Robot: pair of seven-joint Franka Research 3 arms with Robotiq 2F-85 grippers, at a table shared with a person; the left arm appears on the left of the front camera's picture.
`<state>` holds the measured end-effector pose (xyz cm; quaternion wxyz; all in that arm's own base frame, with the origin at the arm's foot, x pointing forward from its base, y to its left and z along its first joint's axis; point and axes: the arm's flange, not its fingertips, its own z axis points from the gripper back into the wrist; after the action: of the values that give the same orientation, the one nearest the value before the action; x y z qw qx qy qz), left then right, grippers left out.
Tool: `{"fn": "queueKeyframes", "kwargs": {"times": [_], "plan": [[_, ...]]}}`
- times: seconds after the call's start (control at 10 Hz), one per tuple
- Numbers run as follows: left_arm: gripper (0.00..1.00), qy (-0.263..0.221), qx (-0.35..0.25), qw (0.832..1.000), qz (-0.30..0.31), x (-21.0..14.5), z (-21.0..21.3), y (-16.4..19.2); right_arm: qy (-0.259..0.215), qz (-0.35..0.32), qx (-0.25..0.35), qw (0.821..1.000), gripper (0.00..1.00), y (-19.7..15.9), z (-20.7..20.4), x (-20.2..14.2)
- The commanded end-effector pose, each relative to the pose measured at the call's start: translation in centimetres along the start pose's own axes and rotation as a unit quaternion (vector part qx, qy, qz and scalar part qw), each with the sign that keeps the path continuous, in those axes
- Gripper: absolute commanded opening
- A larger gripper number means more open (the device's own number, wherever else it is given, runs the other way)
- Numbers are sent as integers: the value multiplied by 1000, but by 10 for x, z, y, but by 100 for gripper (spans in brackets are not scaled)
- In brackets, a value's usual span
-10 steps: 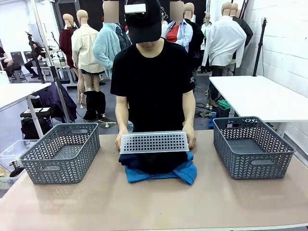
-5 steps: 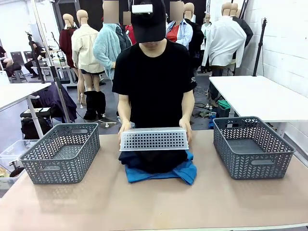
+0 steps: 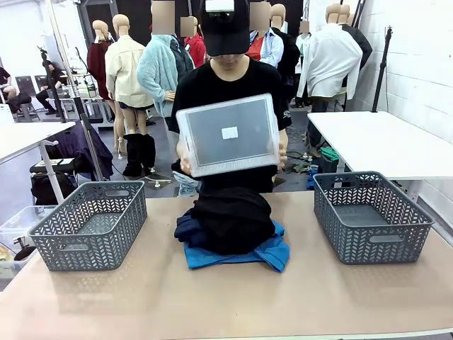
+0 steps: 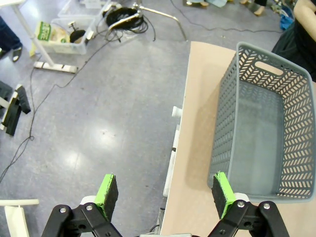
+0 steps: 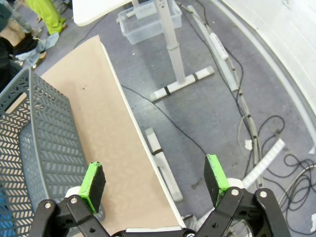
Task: Sort the tops and bottoms.
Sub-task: Lift clothes from the center of the table with your left hand.
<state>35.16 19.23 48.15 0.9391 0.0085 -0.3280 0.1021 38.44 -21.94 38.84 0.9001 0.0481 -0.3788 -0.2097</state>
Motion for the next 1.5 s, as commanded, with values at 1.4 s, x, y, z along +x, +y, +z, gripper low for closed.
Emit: {"fn": "queueKeyframes", "kwargs": {"times": [1.4], "plan": [[100,1,2,1000,7,0,0,0,2,-1,-5,1000,100,3,4,2]]}}
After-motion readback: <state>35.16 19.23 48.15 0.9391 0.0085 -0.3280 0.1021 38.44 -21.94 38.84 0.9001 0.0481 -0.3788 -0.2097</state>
